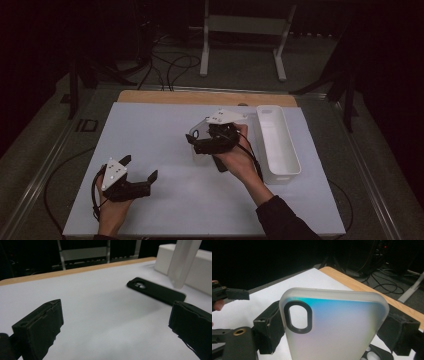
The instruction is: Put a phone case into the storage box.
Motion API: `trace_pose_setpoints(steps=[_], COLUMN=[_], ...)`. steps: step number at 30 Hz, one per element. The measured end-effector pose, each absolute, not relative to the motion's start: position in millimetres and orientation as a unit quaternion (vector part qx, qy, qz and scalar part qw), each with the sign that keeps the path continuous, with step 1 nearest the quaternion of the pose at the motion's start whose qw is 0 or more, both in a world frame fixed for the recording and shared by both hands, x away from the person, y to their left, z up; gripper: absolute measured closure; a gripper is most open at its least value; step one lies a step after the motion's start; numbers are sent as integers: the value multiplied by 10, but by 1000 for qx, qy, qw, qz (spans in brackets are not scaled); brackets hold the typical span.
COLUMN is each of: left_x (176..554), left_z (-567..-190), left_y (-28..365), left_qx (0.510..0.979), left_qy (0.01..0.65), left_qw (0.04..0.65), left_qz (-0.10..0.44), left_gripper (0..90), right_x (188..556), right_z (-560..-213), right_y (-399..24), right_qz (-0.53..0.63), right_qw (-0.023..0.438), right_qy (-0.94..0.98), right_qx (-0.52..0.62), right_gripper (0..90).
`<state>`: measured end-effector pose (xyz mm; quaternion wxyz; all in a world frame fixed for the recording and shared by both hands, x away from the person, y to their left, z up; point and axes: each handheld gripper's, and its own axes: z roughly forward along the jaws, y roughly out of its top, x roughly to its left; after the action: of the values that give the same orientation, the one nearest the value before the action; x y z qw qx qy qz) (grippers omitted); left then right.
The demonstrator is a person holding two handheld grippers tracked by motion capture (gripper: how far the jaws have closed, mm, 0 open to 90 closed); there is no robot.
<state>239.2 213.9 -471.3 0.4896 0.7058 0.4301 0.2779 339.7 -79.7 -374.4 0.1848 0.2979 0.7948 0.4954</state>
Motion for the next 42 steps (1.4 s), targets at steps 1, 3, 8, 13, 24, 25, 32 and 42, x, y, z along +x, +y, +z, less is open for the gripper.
trace_pose_setpoints(steps=[1,3,8,13,24,25,32,42], left_x=[2386,2382,2371,2370,2364,2362,2351,2334], left_z=[-4728,-4736,-4779,-4791,-4808,-4806,-4797,-4792], left_y=[2155,2163,2248,2277,2281,2283,2305,2312], left_qx=[707,706,701,700,701,700,696,696], left_qy=[429,430,441,445,447,448,450,450], left_qw=[488,488,485,485,480,480,482,480], left_qz=[280,280,281,279,281,282,283,289], left_gripper=[0,0,0,0,0,0,0,0], right_x=[3400,3411,3466,3538,3635,3660,3734,3802], right_z=[-3743,-3740,-3694,-3623,-3590,-3599,-3606,-3576], right_y=[-803,-818,-917,-1037,-1208,-1234,-1288,-1356], right_qz=[495,494,497,501,498,497,493,489], right_qw=[186,188,195,205,222,221,225,236], right_qy=[794,794,787,776,764,762,759,754], right_qx=[299,300,310,324,346,352,362,370], right_gripper=[165,165,166,166,166,166,166,166])
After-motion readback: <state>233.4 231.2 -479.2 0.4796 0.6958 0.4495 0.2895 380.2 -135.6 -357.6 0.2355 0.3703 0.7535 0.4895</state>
